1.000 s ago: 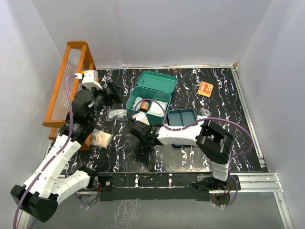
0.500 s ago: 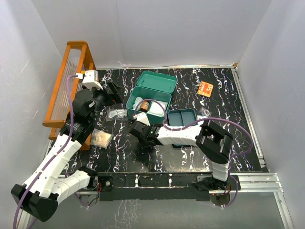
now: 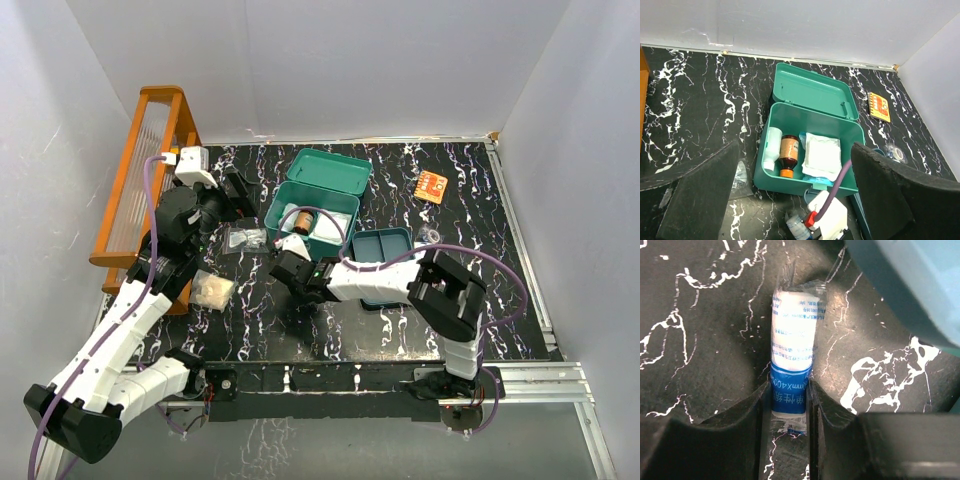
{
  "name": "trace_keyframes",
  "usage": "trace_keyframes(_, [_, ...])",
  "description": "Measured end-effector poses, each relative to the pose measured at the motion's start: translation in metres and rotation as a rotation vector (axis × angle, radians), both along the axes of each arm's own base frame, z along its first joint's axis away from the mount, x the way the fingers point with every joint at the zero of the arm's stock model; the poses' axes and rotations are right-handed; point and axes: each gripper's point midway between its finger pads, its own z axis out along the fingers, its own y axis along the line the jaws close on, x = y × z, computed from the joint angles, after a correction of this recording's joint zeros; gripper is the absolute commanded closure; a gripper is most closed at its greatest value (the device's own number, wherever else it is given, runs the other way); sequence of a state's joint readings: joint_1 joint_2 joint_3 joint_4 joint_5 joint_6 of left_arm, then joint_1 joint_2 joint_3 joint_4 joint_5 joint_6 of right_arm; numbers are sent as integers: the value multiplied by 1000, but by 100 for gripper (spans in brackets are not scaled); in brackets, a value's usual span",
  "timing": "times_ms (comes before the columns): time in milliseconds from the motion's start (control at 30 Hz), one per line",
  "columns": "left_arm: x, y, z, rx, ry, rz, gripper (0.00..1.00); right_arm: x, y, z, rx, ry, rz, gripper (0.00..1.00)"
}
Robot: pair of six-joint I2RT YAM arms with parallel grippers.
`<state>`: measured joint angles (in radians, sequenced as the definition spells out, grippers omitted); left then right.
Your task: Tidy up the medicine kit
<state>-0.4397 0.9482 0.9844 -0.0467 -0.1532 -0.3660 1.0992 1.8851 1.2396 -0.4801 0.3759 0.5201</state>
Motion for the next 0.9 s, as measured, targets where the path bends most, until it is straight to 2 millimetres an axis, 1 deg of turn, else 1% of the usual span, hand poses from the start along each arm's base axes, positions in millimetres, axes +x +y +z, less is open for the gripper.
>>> trace_keyframes(100, [1,3,1,8,-4,15,8,-3,4,7,22,6,48,73])
trace_keyframes(200, [2,6,1,9,-6,32,8,-8,9,23,70,11,108,72])
trace_keyframes(367, [3,13,-1,-7,9,83,8,-21,16,63,203,16,245,72])
trace_keyframes(467, [3,22,-3,-31,29,144,8,-19,14,93,295,3,302,72])
trace_keyframes(533, [1,30,-5,-48,43,191,8,-11,9,114,347,-19,317,72])
trace_keyframes(600, [-1,38,-8,-64,58,237,8,1,0,139,402,-62,331,71])
trace_keyframes(700, [-6,46,-12,-78,72,280,8,19,-16,167,450,-126,335,71])
trace_keyframes(767, [-8,48,-17,-85,82,288,8,32,-28,180,474,-161,331,71])
trace_keyframes(800, [-9,48,-21,-89,89,288,8,40,-33,184,479,-172,324,71])
trace_keyframes(900, [-13,45,-37,-90,122,276,8,71,-51,193,486,-207,294,71])
